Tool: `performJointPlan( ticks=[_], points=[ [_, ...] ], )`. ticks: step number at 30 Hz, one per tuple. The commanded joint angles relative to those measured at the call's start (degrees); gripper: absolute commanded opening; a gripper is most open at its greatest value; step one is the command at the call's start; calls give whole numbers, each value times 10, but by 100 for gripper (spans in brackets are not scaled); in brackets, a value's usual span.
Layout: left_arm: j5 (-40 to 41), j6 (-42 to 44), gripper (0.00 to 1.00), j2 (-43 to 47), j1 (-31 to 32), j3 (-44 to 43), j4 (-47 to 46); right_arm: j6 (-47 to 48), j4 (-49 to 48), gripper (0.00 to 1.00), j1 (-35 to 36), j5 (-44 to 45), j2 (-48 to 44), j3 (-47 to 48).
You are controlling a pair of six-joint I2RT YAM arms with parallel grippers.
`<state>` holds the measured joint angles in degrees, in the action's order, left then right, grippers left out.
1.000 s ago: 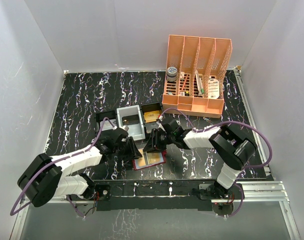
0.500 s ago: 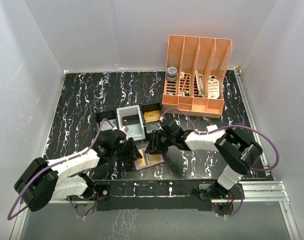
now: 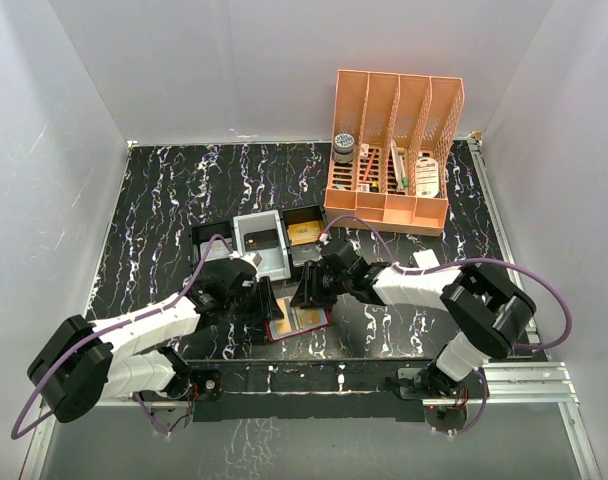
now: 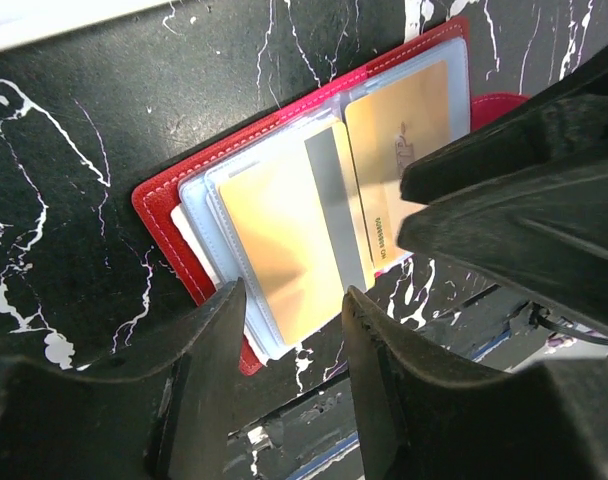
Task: Take the credit cards out of the card holder
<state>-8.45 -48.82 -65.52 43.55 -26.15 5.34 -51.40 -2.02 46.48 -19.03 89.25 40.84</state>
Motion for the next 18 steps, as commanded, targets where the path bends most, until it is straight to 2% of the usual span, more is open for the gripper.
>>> performJointPlan(
  ticks=[1,7,10,15,18],
  points=[
    [31,9,43,6,13,2,7,-5,-32,33,10,2,31,-1],
    [49,5,34,3,19,10,-2,-7,-38,29,11,-11,59,-7],
    [50,15,33,-4,21,6,5,-15,-56,24,11,-23,59,-13],
    [40,29,30,-31,30,-6,9,-25,-75,22,11,-43,67,-16],
    [50,26,27,-41,35,-15,18,-28,-82,17,11,-50,67,-13]
  ],
)
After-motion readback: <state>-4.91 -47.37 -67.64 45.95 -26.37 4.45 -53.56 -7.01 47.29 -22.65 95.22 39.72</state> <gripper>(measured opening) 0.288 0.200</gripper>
